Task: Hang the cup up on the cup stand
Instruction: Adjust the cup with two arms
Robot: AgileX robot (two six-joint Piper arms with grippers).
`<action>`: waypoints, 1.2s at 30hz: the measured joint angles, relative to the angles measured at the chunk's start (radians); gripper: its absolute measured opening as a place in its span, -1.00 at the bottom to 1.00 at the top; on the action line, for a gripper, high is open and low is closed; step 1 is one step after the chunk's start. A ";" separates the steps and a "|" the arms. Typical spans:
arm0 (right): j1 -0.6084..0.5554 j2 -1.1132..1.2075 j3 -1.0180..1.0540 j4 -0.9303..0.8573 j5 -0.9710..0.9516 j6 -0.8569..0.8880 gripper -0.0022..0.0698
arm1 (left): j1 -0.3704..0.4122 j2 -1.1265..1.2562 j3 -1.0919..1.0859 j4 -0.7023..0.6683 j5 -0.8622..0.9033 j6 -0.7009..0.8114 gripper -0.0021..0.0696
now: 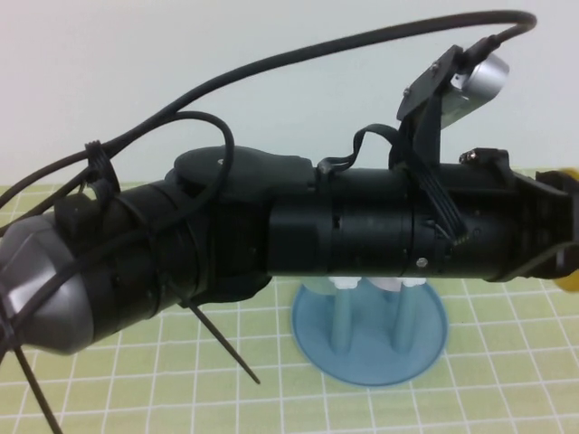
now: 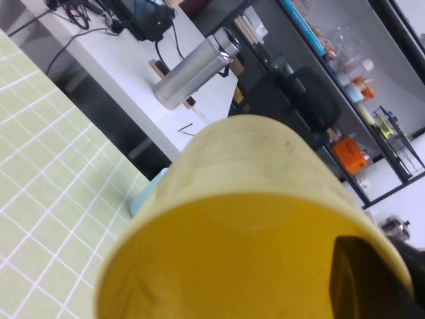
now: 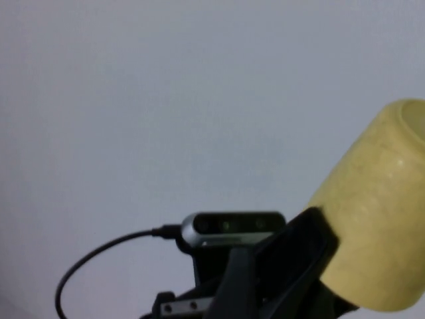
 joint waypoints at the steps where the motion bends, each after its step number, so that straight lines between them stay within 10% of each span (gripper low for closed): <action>1: 0.000 0.000 0.000 0.003 -0.019 0.015 0.88 | -0.008 -0.002 0.000 0.000 -0.015 -0.011 -0.94; 36: -0.003 0.109 -0.028 0.013 -0.074 0.160 0.99 | -0.233 -0.005 -0.078 0.000 -0.206 -0.027 -0.94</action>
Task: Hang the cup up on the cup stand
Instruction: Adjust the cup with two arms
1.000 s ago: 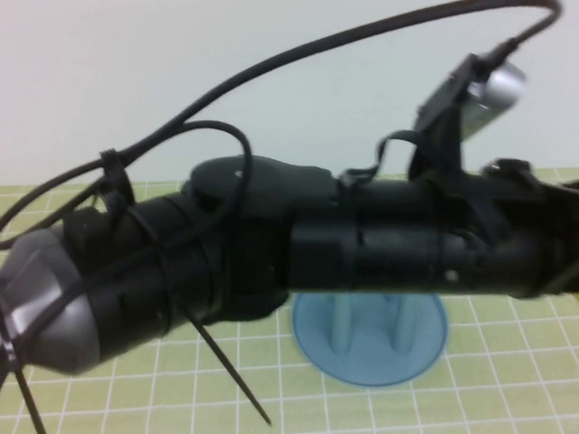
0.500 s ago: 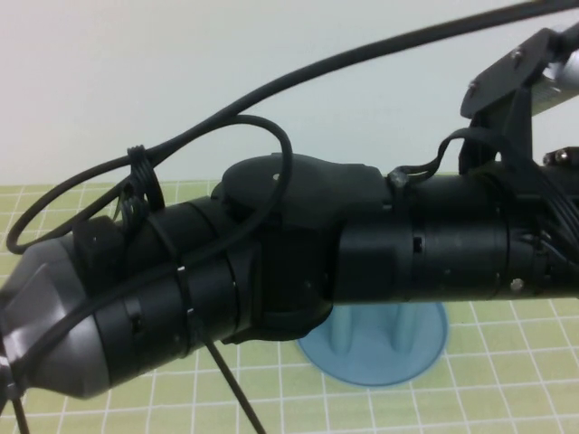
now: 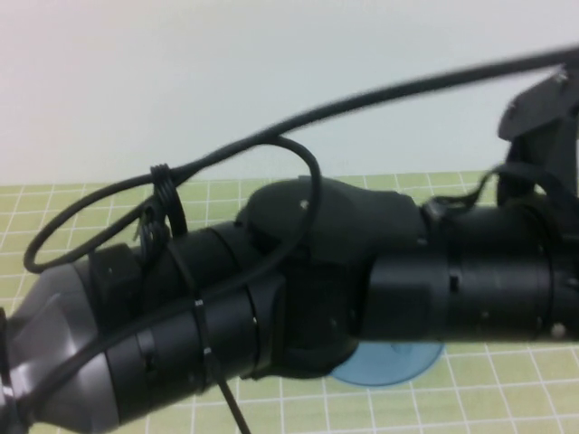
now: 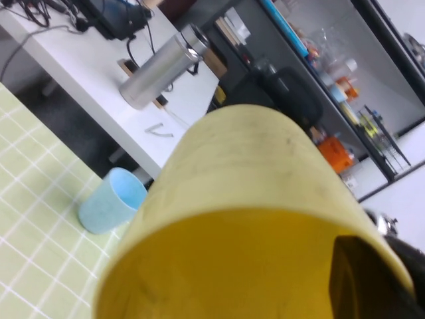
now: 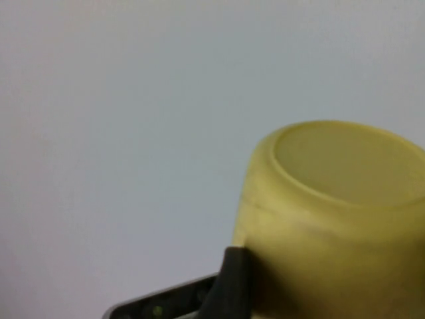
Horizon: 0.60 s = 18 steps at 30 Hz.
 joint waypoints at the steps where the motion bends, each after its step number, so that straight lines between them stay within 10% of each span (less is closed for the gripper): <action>1: 0.000 0.000 -0.009 0.000 0.000 0.000 0.99 | -0.004 0.000 0.000 0.000 0.002 0.000 -0.94; 18: 0.000 0.000 -0.042 0.002 -0.001 0.023 0.86 | -0.040 0.000 0.000 0.000 0.035 0.028 -0.94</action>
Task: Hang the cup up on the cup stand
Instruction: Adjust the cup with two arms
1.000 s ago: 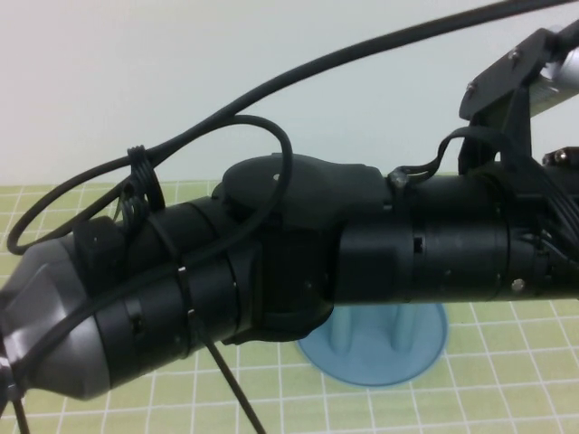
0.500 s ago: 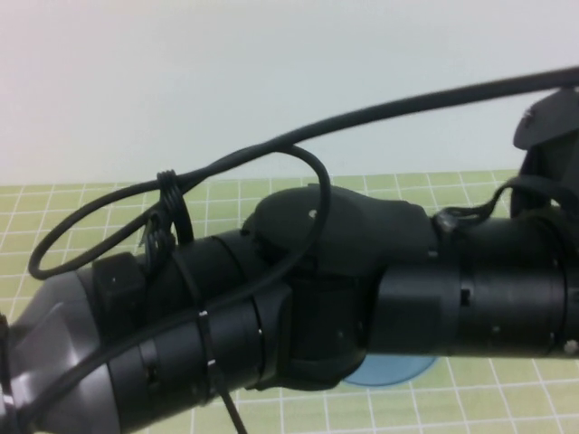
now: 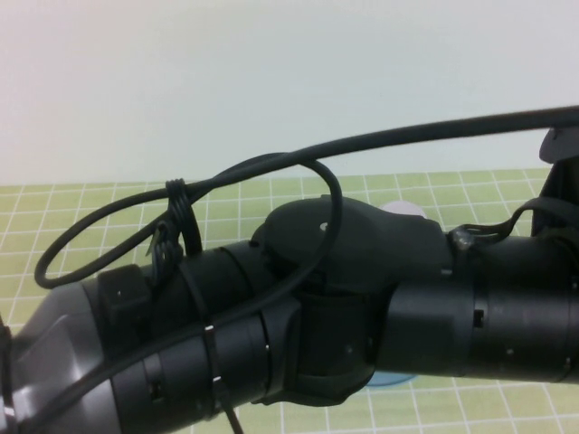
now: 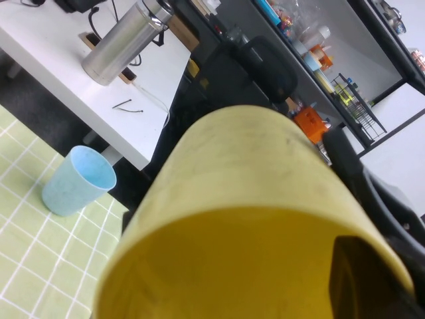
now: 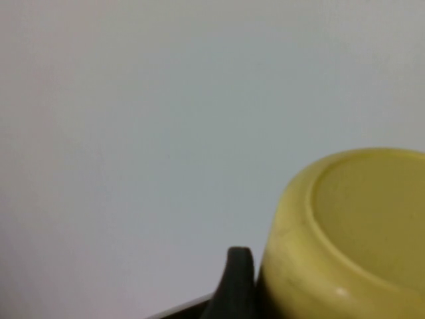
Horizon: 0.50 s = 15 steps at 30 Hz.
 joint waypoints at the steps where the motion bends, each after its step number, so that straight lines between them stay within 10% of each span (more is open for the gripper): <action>1: 0.000 0.000 0.000 0.000 0.000 0.002 0.83 | 0.000 0.000 0.000 0.002 0.007 0.000 -0.94; 15: 0.000 0.000 -0.003 0.002 0.004 0.003 0.73 | 0.000 0.000 0.000 0.003 0.071 0.092 -0.83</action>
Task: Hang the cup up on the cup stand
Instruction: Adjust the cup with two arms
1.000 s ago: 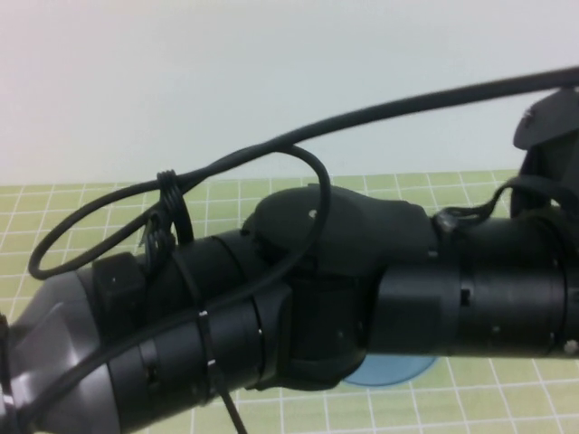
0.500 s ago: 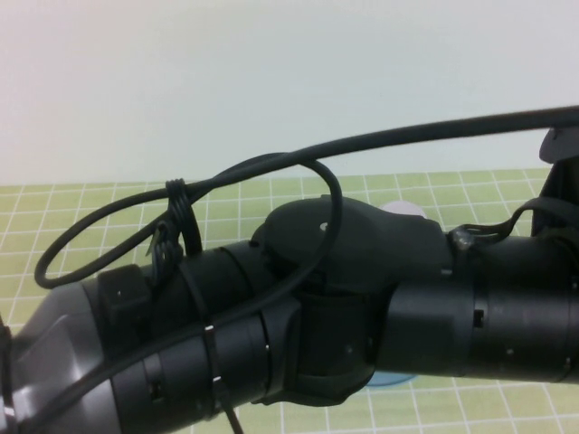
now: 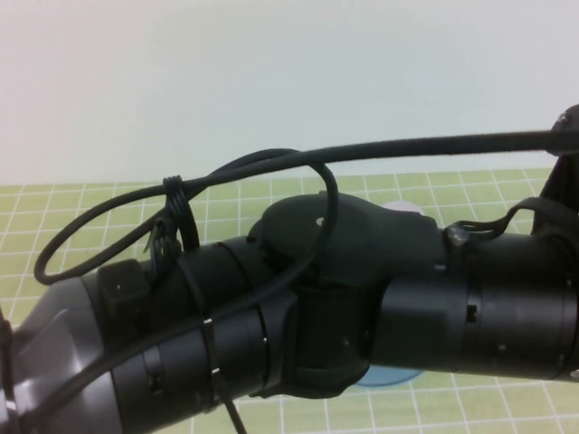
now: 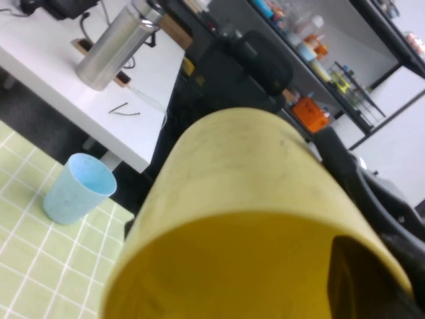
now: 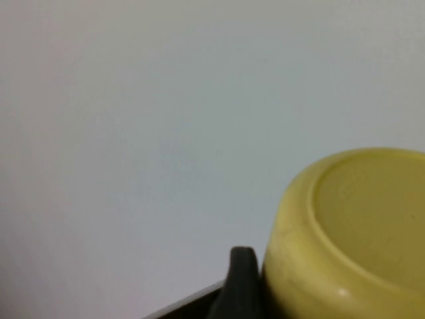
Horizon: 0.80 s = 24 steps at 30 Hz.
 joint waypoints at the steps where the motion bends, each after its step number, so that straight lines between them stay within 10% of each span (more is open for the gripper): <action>1: 0.000 0.000 0.000 0.001 0.000 0.000 0.73 | 0.000 0.000 0.000 0.000 0.011 0.010 -0.72; 7: 0.000 0.000 0.000 0.006 -0.010 0.000 0.73 | 0.000 0.000 0.000 0.006 0.030 0.031 0.39; 12: 0.000 0.000 0.000 0.006 -0.049 -0.008 0.72 | 0.000 0.000 0.000 0.008 0.060 0.043 0.57; 17: 0.000 0.000 0.000 0.006 -0.060 -0.031 0.72 | 0.002 -0.012 0.000 0.035 0.081 0.062 0.29; 24: 0.000 -0.006 -0.022 0.055 -0.032 -0.120 0.72 | 0.002 -0.093 0.000 0.131 0.050 0.088 -0.89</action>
